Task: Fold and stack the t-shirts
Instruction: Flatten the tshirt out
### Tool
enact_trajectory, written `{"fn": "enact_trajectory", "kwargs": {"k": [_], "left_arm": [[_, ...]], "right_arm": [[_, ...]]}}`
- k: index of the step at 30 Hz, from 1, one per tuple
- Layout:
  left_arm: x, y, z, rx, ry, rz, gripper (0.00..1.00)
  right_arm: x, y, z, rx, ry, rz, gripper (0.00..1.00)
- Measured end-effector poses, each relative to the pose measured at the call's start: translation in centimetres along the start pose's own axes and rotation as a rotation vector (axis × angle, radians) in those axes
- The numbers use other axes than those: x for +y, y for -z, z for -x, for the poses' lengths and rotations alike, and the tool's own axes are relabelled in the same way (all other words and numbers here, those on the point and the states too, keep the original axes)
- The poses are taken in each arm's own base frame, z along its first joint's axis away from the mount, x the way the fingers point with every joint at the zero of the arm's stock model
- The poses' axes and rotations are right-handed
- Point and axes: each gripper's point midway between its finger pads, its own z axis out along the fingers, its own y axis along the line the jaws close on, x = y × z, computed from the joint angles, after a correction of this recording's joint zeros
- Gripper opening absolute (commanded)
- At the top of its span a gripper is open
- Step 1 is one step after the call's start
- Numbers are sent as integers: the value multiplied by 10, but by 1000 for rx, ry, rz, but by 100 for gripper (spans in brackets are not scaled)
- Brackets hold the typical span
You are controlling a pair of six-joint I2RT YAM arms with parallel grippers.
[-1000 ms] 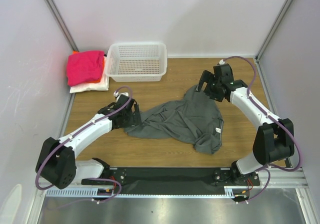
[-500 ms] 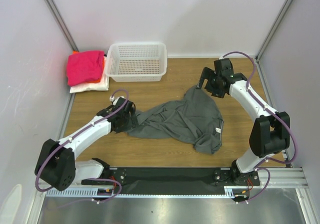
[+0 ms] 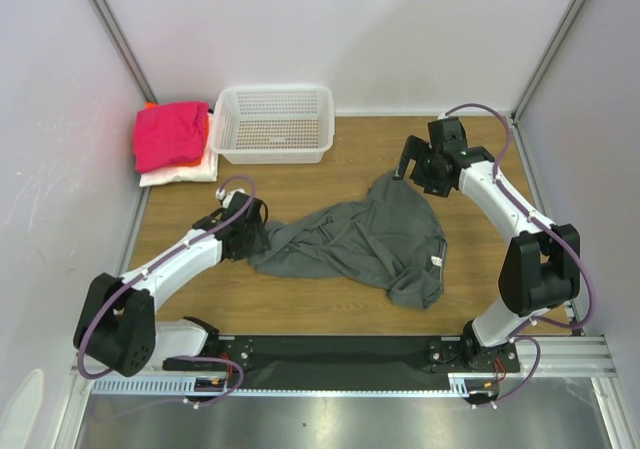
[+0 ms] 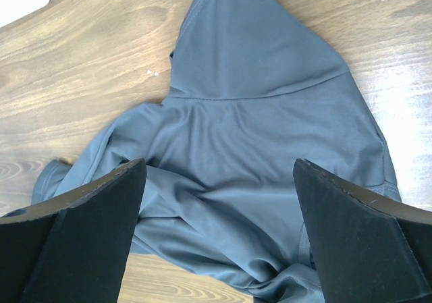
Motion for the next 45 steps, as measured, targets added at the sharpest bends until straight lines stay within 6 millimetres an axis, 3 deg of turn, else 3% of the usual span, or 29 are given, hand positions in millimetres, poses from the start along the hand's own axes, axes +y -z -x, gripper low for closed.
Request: {"fn": "enact_trajectory", "kwargs": {"k": [6,10,13,16,17,22,28,33,39,45], "left_arm": [[0,0,-4,6,-2,-17,57],[5,-1,-13,18,-4,-17,48],[7,-2,-15,23,-6,-12,33],[8,-2,-14,19,-8,-9,13],[8,-2,-14,18,-10,-7,1],[11,1,-8,-4,-12,-2,0],[-3,23,33,-101,7,-48,1],[-13,38,84,-206,57,-85,0],[-6,20,120,-223,111,-50,0],[-21,-1,149,-240,85,-67,0]], "right_arm": [[-5,-2,-5,6,-8,-17,97],[-8,-4,-8,15,-24,-27,97],[-9,-4,-9,15,-28,-28,97],[-9,-4,-8,13,-28,-31,97],[-9,-4,-8,12,-28,-32,97],[-13,-6,-12,19,-29,-44,97],[-26,-12,-16,18,-34,-87,96],[-39,-23,-13,13,-51,-107,95],[-54,-44,-15,23,-38,-146,92],[-62,-70,-13,35,-35,-131,85]]}}
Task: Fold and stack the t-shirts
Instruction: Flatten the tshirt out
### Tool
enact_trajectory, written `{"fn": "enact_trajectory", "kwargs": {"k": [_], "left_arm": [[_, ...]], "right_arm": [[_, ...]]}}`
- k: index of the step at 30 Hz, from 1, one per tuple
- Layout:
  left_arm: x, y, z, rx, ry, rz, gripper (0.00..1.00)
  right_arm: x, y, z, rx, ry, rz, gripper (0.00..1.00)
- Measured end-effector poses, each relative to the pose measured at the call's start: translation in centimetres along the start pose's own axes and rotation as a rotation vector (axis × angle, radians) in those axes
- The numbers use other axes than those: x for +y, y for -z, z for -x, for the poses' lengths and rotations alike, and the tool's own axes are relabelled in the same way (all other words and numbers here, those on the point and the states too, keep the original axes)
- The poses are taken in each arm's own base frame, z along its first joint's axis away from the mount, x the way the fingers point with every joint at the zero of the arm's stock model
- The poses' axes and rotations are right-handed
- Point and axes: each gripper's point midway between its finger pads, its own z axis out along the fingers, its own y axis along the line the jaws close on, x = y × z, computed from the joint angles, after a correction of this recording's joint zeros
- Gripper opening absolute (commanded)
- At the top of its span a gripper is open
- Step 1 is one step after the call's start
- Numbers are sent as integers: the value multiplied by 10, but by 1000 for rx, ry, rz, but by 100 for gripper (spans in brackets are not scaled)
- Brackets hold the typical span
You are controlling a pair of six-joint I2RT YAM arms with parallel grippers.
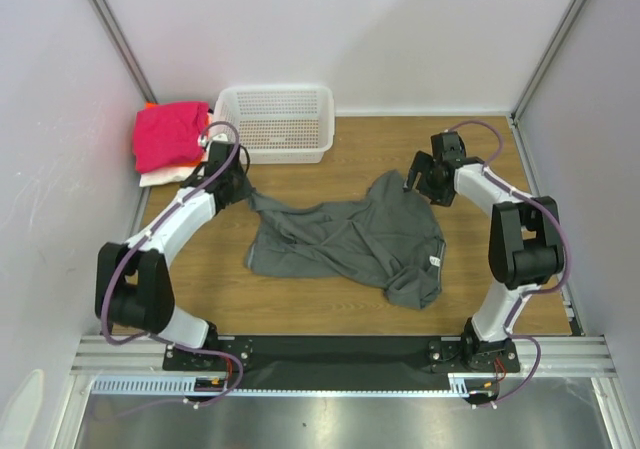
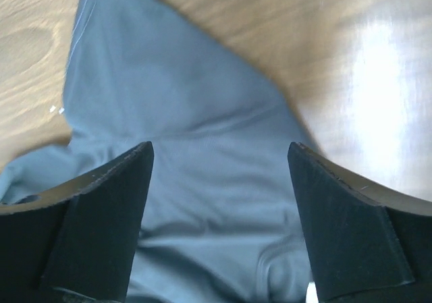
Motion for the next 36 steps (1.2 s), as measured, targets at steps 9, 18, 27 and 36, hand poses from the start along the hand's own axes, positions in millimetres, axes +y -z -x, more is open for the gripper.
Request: {"fn": "enact_trajectory", "kwargs": {"k": [9,18,27,36], "left_arm": [[-16,-37,25,-22,-35,-5,0],[-17,-54,25,-10,-45,-8,0],[-19,-66,22,12,-54,-7,1],[-20,-67,23,10,-52,-8,0]], "right_arm": [[-1,-47,6,24,81,20,73],[15,-69,39,-18,181,46,73],[21,-72,47,-15,264,73,70],[19,-75,38,26,308,75,67]]}}
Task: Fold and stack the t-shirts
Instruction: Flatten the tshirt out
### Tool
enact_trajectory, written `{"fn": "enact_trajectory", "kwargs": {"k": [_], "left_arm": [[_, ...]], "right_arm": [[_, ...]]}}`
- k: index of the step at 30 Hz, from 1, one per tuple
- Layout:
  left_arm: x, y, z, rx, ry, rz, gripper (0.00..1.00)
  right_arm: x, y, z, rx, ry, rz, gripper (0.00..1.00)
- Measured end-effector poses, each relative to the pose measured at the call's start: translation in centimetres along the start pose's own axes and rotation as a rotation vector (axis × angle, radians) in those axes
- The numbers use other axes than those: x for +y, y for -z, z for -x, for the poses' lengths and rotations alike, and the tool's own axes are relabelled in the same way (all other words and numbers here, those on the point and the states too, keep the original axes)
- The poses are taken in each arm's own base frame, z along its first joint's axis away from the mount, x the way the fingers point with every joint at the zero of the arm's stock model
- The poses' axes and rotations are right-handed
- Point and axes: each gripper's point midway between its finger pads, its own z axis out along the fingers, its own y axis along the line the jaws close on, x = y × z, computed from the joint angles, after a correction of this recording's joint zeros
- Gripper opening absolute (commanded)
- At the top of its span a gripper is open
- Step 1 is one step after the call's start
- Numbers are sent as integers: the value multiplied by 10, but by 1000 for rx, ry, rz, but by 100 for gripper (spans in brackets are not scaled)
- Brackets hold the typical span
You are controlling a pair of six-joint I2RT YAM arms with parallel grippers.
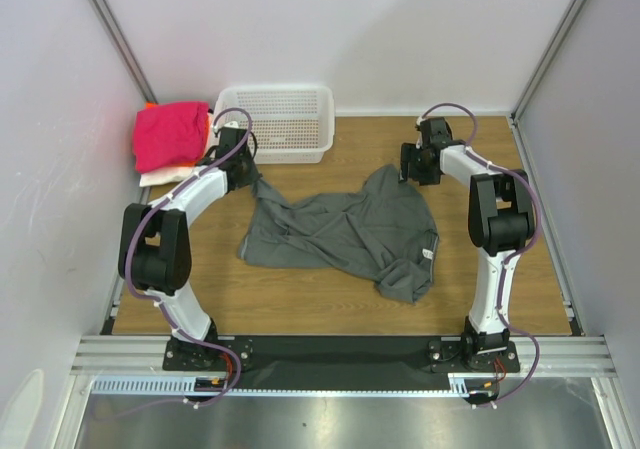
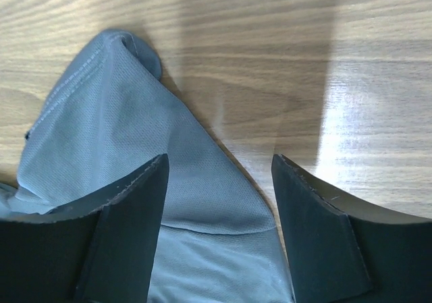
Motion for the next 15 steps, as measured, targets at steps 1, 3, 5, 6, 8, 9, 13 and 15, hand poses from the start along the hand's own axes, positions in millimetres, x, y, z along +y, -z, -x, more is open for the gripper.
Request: {"fn": "enact_trajectory", "kwargs": {"k": [1,3,5,6,8,9,13,15], "left_arm": [[0,0,0,0,0,0,0],[0,0,0,1,0,0,0],[0,0,0,0,0,0,0],[0,0,0,0,0,0,0],[0,0,0,0,0,0,0],[0,0,0,1,-1,0,0],[1,-1,-1,3,-5,1,0],[1,-2,-1,5,-10,2,0]], "right_arm": [[0,0,-1,4,6,-1,66],[1,0,-3,9,22,1,63],[2,-1,-5,15,37,0,62],[3,-3,-7,19,49,-5,61],[6,-3,-7,18,75,-8,59],[8,-4,-8,18,86,-11,59],[15,-6,-9,17,122,-13,47],[16,-7,-9,15,128,-16,37]]}}
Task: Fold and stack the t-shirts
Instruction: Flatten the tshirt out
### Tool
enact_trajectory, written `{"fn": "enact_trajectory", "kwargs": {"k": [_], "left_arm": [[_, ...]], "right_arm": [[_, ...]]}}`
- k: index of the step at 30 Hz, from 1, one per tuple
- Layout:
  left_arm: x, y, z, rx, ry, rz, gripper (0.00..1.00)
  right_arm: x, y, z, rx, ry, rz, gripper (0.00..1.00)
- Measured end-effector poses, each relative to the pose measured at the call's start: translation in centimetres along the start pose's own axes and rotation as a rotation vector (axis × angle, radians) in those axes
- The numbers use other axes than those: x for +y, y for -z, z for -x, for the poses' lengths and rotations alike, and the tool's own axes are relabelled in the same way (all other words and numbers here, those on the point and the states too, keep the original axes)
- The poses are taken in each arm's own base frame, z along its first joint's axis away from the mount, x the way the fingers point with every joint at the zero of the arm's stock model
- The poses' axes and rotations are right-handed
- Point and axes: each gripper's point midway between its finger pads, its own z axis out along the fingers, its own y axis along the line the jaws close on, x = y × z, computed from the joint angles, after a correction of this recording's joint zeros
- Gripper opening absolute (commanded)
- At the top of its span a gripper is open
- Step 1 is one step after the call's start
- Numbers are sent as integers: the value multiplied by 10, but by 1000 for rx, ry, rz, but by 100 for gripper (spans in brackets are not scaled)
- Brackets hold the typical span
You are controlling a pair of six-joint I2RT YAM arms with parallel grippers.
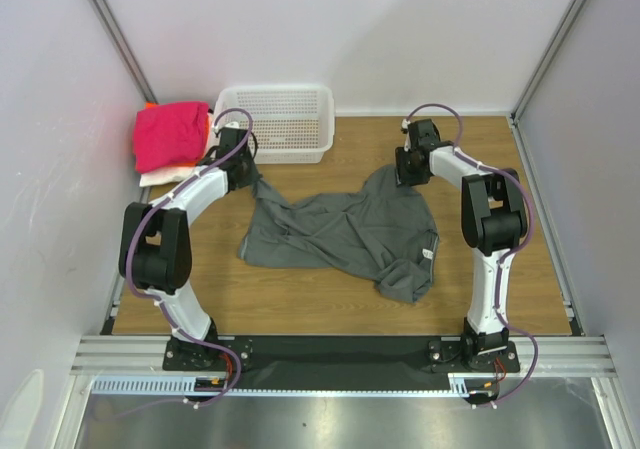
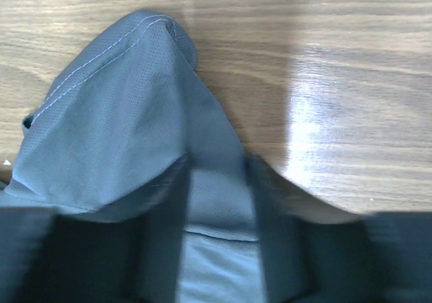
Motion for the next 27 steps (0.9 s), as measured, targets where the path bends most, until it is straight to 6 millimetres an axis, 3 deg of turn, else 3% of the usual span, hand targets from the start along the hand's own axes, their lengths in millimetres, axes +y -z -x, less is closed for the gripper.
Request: {"fn": "enact_trajectory", "kwargs": {"k": [6,13,18,22,27], "left_arm": [[-1,-4,0,6,-10,1,0],[-6,-8,5,9,-16,-21,0],[-20,1,33,-40,-51,-69,0],[-36,13,67,-119,-76,-121,0],[-46,39,105,-236,-81,-175,0]], "right_arm": [[-1,-1,0,-1,-1,-2,0],[0,-2,1,-5,-10,-3,0],[2,5,11,-38,-24,22,0],[8,38,51,-171,-31,54,0],[17,117,122,-449,-21,95,0]]}}
